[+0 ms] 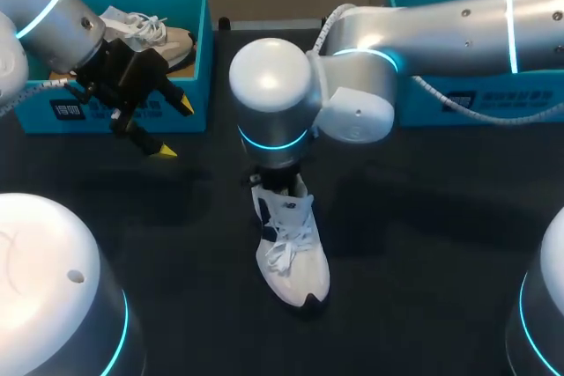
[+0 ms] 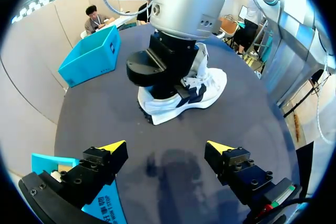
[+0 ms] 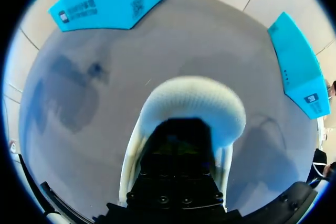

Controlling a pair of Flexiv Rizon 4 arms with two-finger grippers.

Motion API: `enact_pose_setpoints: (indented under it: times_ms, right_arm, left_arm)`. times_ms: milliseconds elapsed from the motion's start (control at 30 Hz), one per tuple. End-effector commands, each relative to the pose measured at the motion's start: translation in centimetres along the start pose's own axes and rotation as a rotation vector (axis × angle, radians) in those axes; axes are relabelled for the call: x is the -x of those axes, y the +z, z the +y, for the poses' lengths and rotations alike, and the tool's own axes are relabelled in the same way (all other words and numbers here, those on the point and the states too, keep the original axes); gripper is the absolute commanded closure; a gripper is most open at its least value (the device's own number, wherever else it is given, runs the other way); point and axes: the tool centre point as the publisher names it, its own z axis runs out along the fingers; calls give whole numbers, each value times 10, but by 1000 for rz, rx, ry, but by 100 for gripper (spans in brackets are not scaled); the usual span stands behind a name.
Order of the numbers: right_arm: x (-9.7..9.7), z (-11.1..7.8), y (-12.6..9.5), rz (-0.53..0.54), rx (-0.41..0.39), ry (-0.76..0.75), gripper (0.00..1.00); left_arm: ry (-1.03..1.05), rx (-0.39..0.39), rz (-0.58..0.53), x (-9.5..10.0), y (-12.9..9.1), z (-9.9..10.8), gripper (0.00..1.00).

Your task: Take the shoe out of the shoebox, open the shoe tongue, remove and reinsert the insole, then place the shoe into the shoebox

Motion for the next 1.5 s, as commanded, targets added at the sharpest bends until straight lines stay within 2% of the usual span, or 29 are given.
enact_pose_setpoints:
  times_ms: [33,133,300,533,700,800,900,1033,1133,1300,1500]
  right_arm:
    - [6,2,-21,-55,40,2,100]
    - [12,6,-26,-86,59,-10,100]
    - [17,11,-13,-68,65,-11,100]
    - [10,15,9,-6,24,-29,100]
    - [6,13,12,14,5,-28,100]
    - [5,9,1,13,-12,-2,100]
    - [6,8,-19,5,-19,25,100]
    - [9,4,-44,-21,-72,64,100]
    - [10,0,-60,4,-96,90,100]
    - [7,-11,-75,66,-177,110,100]
    - [1,-26,-89,76,-244,135,100]
  left_arm:
    - [0,3,1,0,0,0,0]
    - [0,3,1,0,0,0,0]
    - [0,3,1,0,0,0,0]
    - [0,3,1,0,0,0,0]
    - [0,3,1,0,0,0,0]
    - [0,3,1,0,0,0,0]
    - [0,3,1,0,0,0,0]
    - [0,3,1,0,0,0,0]
    - [0,3,1,0,0,0,0]
    - [0,3,1,0,0,0,0]
    - [0,3,1,0,0,0,0]
